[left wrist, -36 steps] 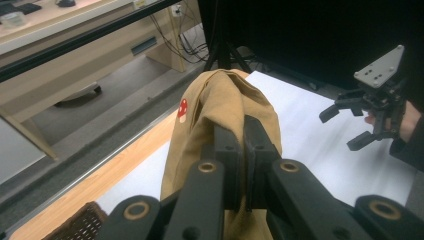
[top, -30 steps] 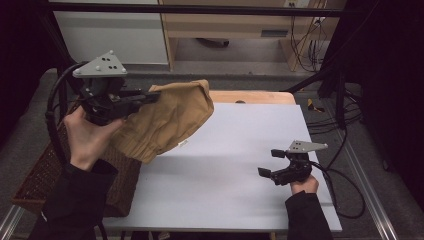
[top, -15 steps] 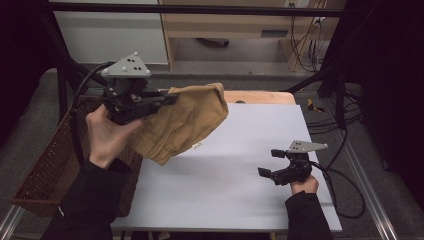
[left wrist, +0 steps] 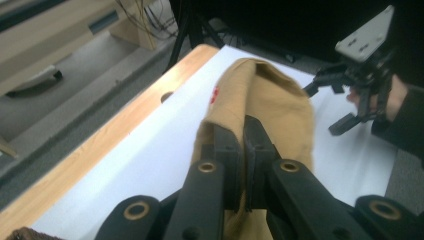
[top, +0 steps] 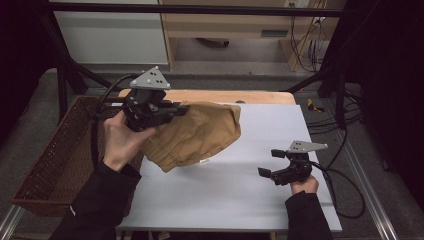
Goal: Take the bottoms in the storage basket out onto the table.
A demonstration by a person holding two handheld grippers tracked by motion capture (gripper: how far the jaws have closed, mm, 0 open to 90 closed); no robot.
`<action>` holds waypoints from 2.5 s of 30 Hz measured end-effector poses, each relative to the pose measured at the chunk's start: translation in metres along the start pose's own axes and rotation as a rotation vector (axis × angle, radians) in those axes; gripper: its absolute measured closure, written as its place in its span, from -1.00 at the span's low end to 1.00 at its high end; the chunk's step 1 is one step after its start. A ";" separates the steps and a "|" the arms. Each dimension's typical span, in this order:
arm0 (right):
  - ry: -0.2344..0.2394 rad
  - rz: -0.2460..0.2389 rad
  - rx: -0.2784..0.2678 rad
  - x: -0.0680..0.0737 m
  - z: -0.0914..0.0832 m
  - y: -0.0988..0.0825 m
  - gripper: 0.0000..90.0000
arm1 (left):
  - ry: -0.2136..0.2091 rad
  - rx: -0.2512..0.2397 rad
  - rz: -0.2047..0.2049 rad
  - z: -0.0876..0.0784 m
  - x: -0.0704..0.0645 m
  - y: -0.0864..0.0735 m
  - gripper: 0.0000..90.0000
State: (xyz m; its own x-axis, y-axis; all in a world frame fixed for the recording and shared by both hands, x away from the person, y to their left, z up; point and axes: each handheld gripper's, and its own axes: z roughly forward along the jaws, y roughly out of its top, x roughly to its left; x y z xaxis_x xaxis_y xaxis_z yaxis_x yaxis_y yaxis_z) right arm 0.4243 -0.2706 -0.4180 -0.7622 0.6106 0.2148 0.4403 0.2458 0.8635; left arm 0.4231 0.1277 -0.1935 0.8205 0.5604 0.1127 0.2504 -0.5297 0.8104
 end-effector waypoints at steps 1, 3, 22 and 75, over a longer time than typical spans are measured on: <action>0.000 0.000 0.001 0.000 0.000 0.000 -0.91 | 0.001 0.007 -0.005 0.002 0.001 -0.002 0.93; 0.000 -0.001 0.003 0.000 0.000 0.000 -0.91 | 0.001 0.019 -0.013 0.006 0.003 -0.006 0.94; 0.000 -0.002 0.007 0.000 0.001 0.000 -0.91 | -0.026 0.089 -0.051 0.028 0.011 -0.033 0.93; -0.008 -0.001 0.007 0.000 0.001 0.000 -0.91 | -0.134 0.213 -0.082 0.100 -0.004 -0.097 0.93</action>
State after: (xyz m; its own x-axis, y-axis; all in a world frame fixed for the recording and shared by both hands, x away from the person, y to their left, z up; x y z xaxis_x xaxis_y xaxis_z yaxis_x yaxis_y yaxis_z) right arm 0.4247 -0.2705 -0.4188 -0.7585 0.6168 0.2104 0.4429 0.2511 0.8607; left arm 0.4467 0.1128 -0.3300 0.8504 0.5248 -0.0373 0.4097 -0.6162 0.6726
